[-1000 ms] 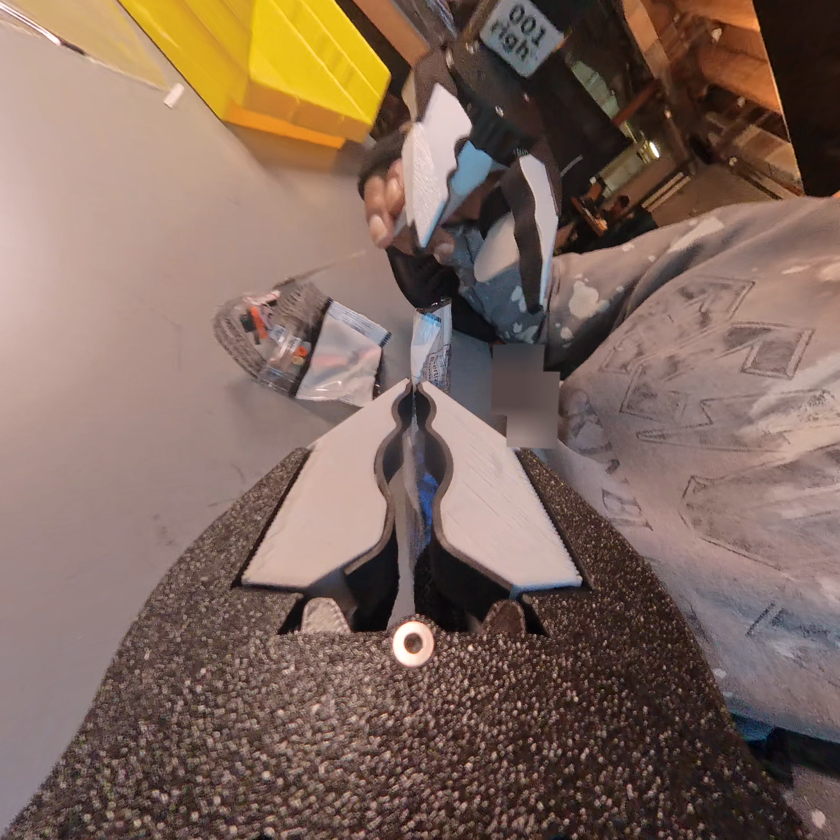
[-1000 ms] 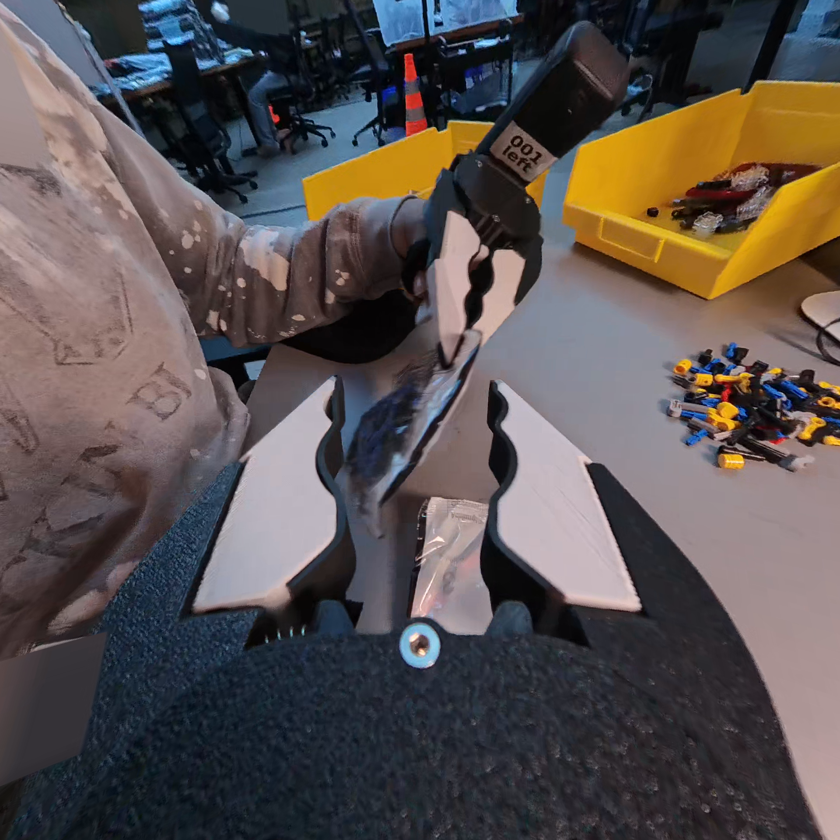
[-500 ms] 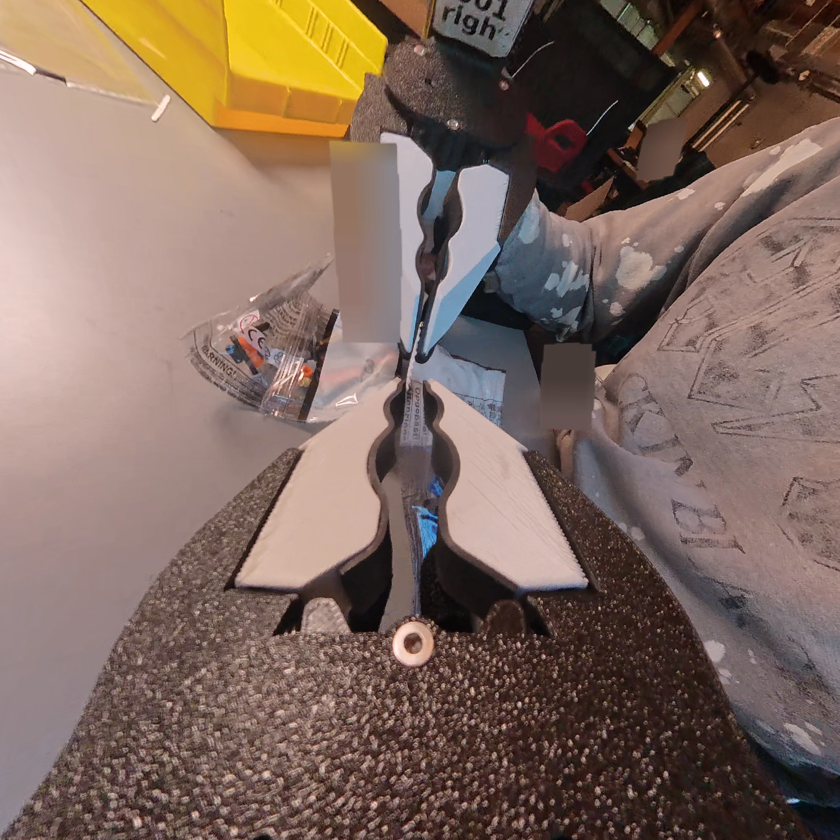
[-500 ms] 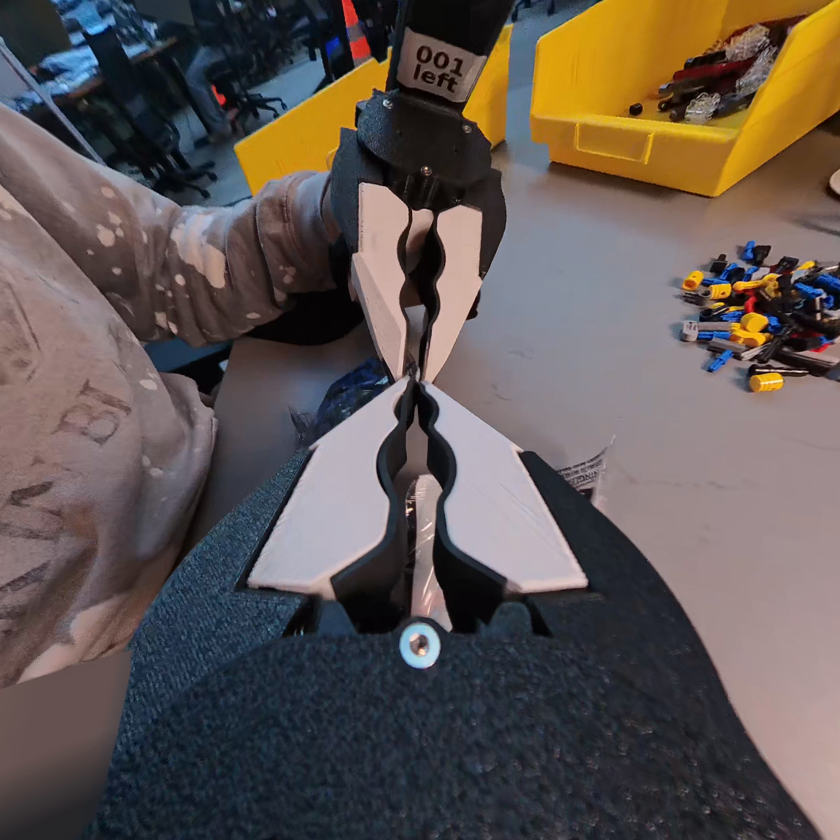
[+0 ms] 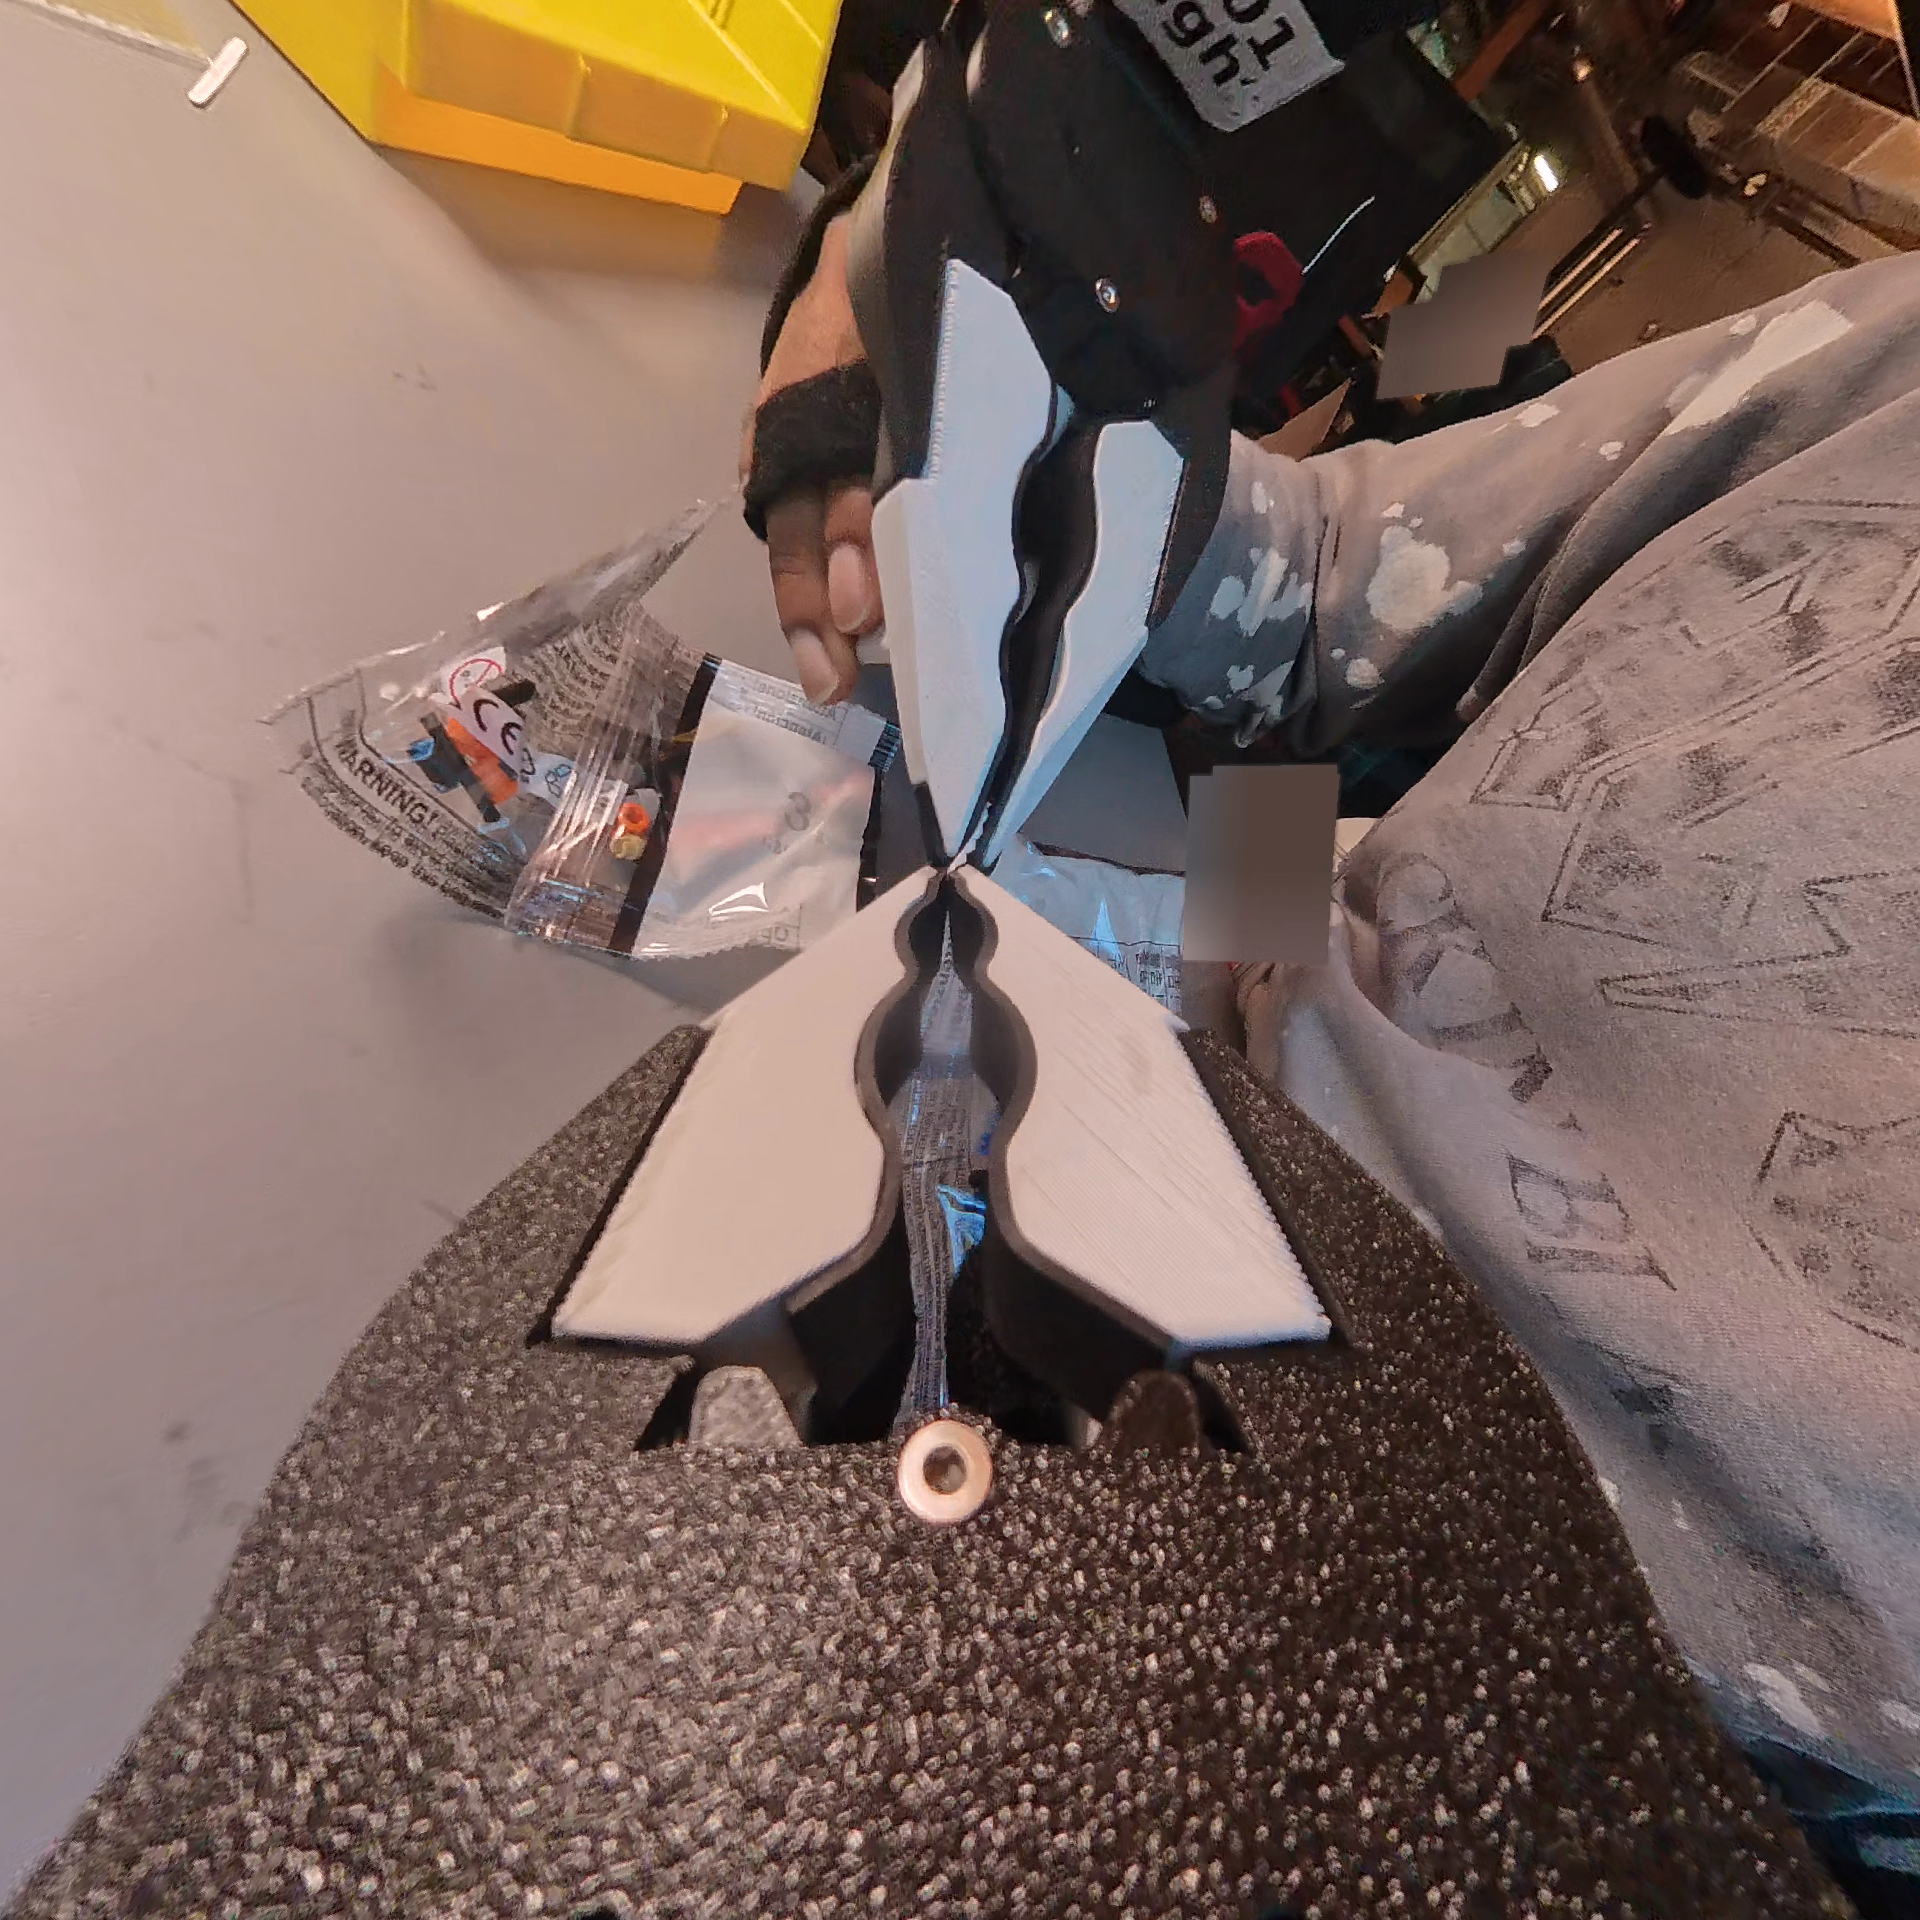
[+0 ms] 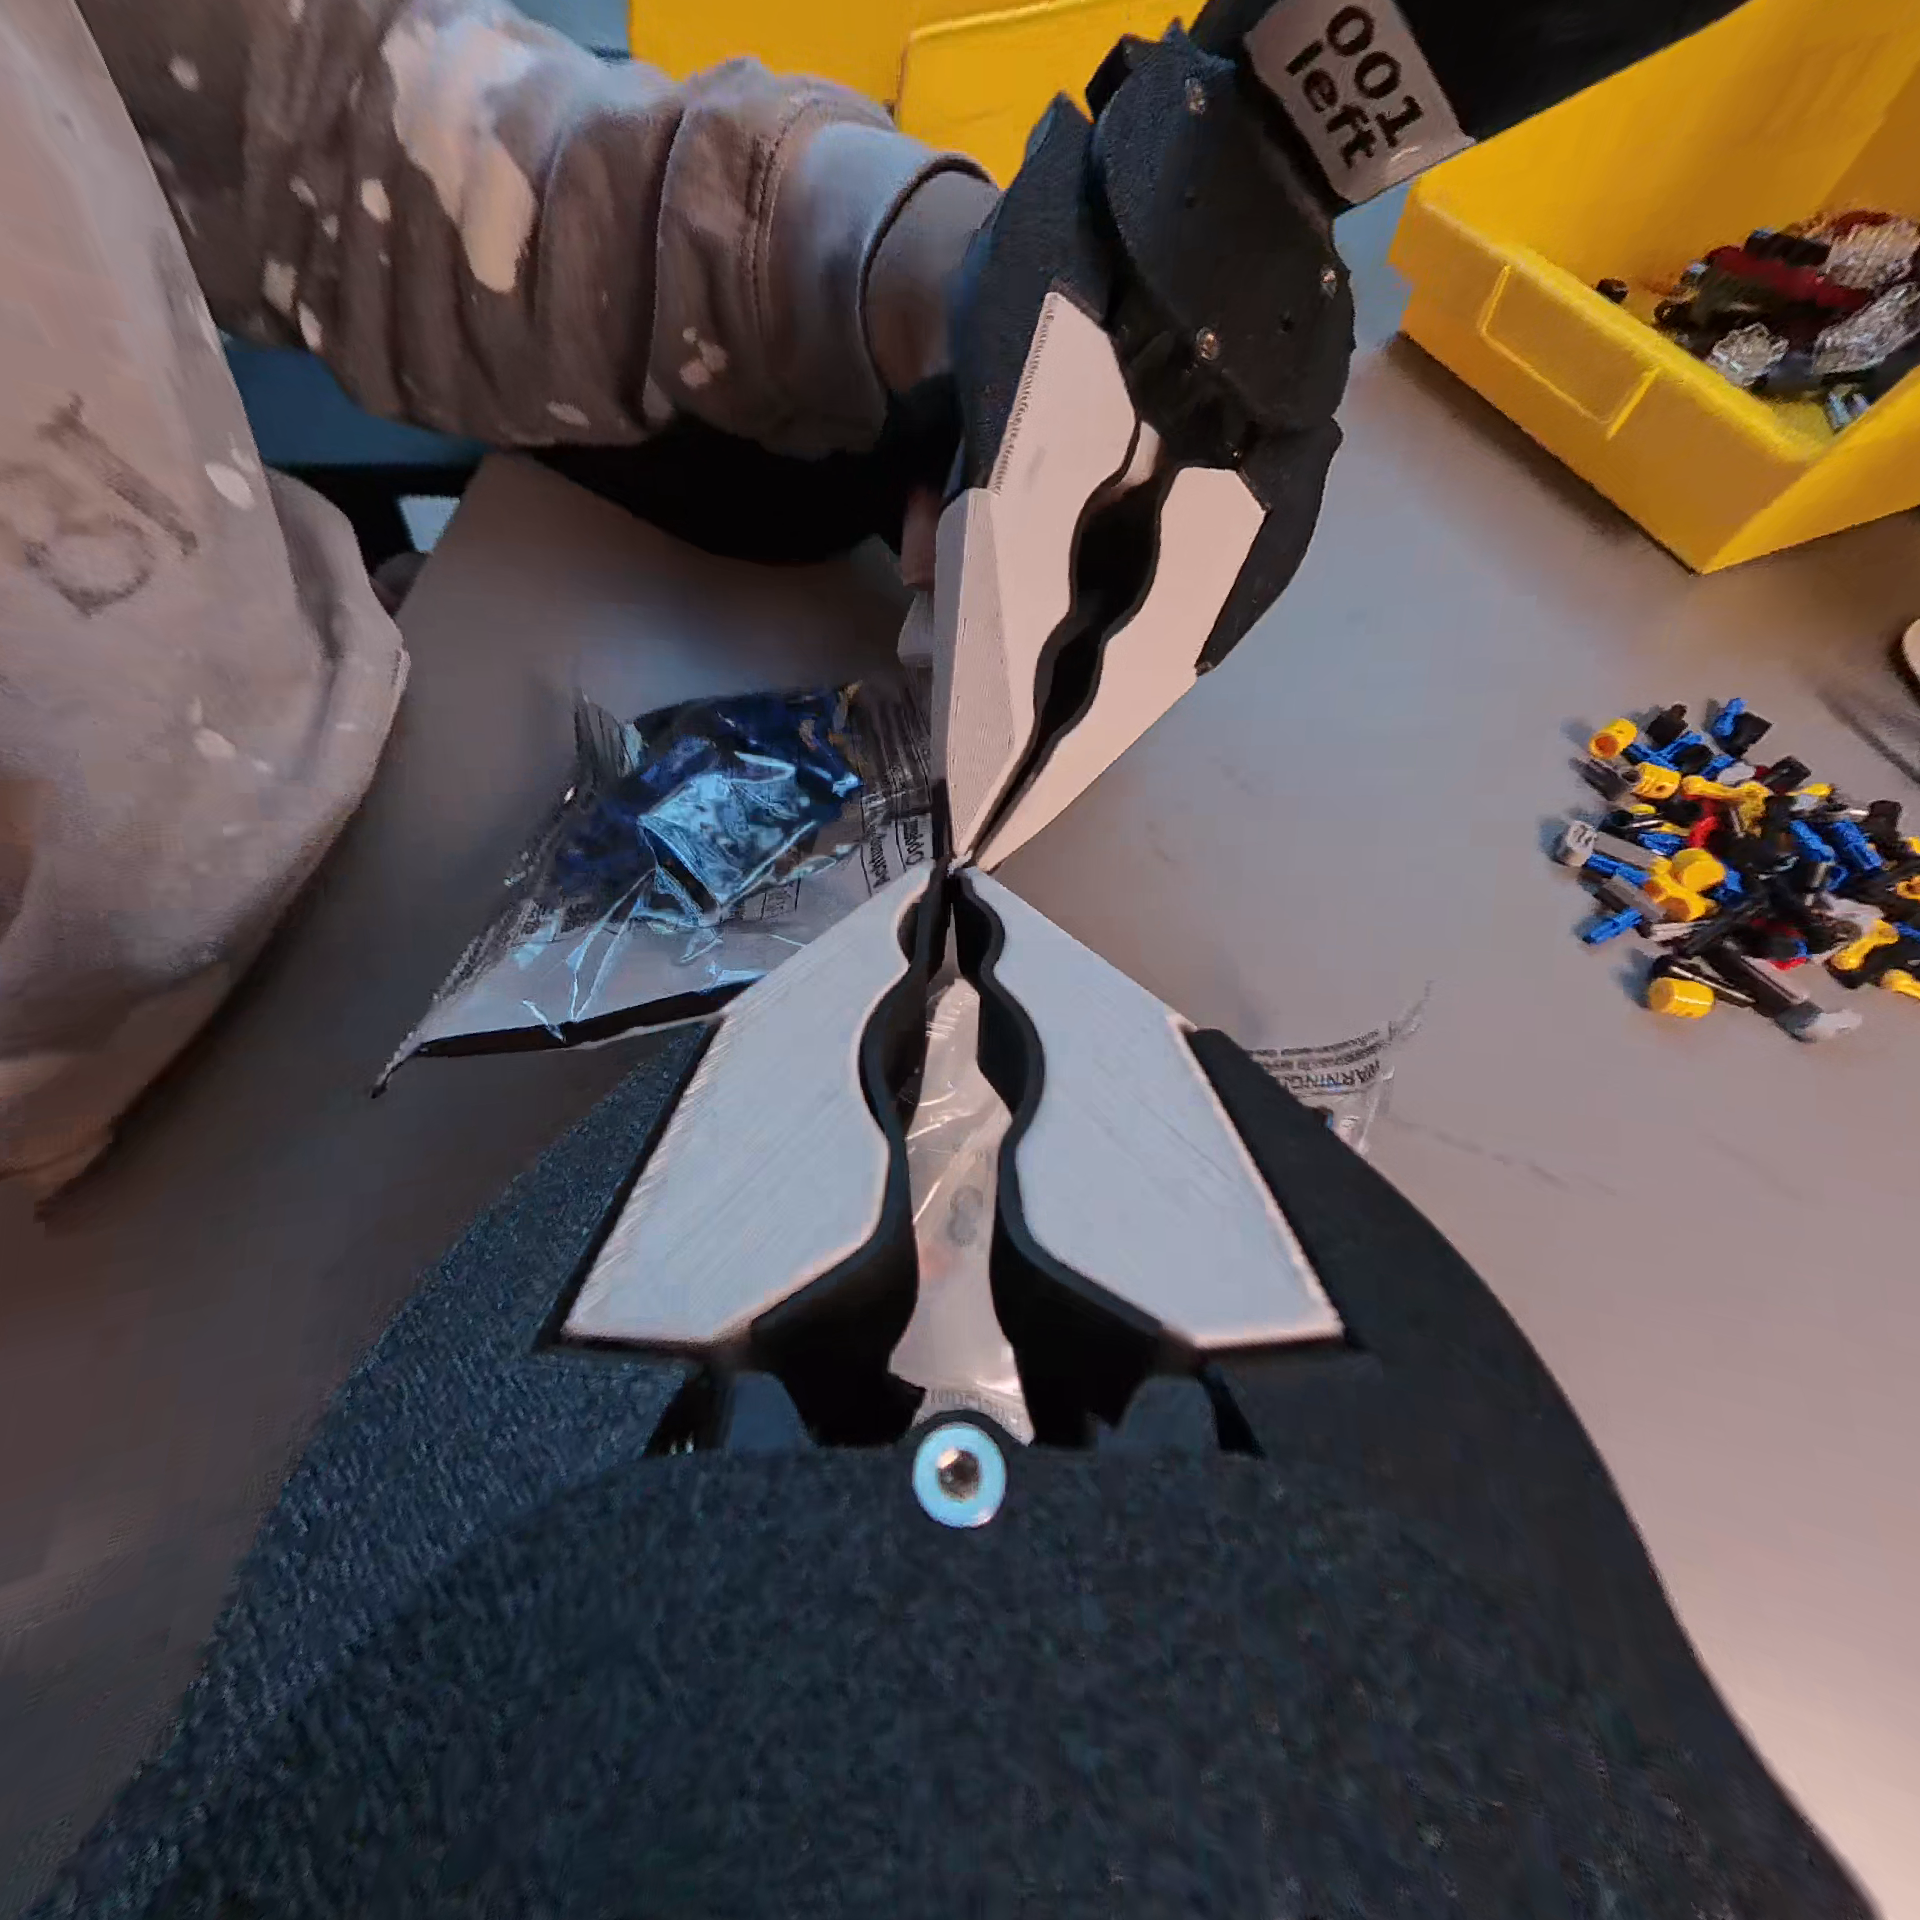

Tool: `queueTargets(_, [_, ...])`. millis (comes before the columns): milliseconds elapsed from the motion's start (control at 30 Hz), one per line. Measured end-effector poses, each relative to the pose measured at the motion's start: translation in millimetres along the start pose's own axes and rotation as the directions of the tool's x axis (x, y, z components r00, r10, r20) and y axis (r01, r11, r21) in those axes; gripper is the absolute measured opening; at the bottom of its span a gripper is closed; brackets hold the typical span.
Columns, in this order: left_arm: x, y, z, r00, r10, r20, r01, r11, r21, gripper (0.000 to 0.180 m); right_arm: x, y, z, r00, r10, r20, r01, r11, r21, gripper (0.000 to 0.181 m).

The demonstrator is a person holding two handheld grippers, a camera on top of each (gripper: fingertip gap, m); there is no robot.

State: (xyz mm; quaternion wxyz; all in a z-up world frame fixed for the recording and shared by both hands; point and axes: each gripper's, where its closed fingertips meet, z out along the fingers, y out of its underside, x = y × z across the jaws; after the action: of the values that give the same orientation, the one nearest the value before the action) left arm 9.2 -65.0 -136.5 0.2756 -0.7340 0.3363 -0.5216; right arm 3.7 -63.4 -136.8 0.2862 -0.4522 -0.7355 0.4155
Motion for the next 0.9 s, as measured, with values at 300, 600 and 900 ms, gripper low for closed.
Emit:
queueTargets(300, [0.0, 19.0, 11.0, 0.998, 0.053, 0.032, -0.049, 0.991, -0.127, 0.0, -14.2, 15.9, 6.7, 0.996, -0.039, 0.077, 0.045, 0.996, -0.081, 0.002])
queueTargets(600, [2.0, 23.3, 11.9, 0.998, 0.055, 0.023, -0.051, 0.987, -0.15, 0.0, -17.3, 17.2, 9.0, 0.996, -0.039, 0.086, 0.045, 0.996, -0.077, 0.003])
queueTargets(900, [4.1, 23.8, 11.4, 0.998, 0.063, 0.018, -0.06, 0.986, -0.155, 0.0, -19.4, 15.8, 8.9, 0.991, 0.049, 0.127, -0.043, 0.998, -0.044, 0.002])
